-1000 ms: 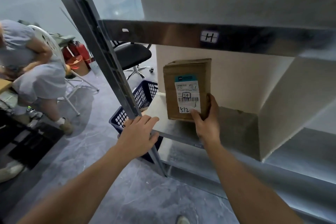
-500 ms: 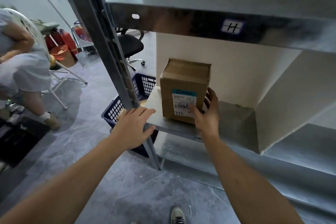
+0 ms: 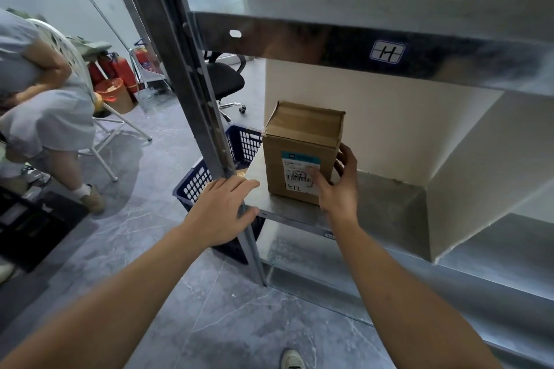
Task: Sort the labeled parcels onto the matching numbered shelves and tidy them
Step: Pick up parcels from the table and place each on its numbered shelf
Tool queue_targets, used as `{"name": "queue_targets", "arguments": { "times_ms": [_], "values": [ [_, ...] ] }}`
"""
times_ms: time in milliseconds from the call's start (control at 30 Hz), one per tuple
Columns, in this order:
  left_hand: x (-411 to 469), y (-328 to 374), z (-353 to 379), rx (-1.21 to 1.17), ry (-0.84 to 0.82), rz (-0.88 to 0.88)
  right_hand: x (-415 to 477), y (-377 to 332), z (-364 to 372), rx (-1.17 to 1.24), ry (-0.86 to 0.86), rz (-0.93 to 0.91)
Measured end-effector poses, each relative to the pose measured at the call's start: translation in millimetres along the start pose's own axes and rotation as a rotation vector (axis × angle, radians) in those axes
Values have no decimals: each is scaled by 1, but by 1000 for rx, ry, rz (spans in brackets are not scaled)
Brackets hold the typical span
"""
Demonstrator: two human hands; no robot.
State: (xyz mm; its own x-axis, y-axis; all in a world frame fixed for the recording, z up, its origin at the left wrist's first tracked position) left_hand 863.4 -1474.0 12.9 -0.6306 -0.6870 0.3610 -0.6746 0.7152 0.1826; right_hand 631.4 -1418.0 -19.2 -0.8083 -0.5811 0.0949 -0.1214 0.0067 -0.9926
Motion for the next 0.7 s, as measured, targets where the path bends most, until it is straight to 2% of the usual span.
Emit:
{"name": "queue_targets", "arguments": {
  "times_ms": [200,367,567,700],
  "values": [
    [-2,7,-5,1,8,-4,-1,2,1,-53,-17,-28],
    [-2,12,-7,7,-14,33,-12,-2,-24,-218,-4,-63],
    [-7,29,-8,-25,-60,147,-51,-10,-73,-652,-8,-206],
    [-25,56,-11,-73,-95,222,-97,-12,-111,-972,-75,-275]
  ]
}}
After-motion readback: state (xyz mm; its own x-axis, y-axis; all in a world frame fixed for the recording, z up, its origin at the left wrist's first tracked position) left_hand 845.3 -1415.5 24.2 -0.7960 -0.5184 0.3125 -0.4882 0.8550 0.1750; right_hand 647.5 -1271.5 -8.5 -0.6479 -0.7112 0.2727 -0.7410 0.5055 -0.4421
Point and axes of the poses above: each hand's wrist, its own x-axis towards the middle knuckle, its own z-axis out of the palm, y = z × x, the point moved 7 cm from there along x, towards the middle knuckle, and after that the axes turned 13 degrees about y, right-handed, at the moved point
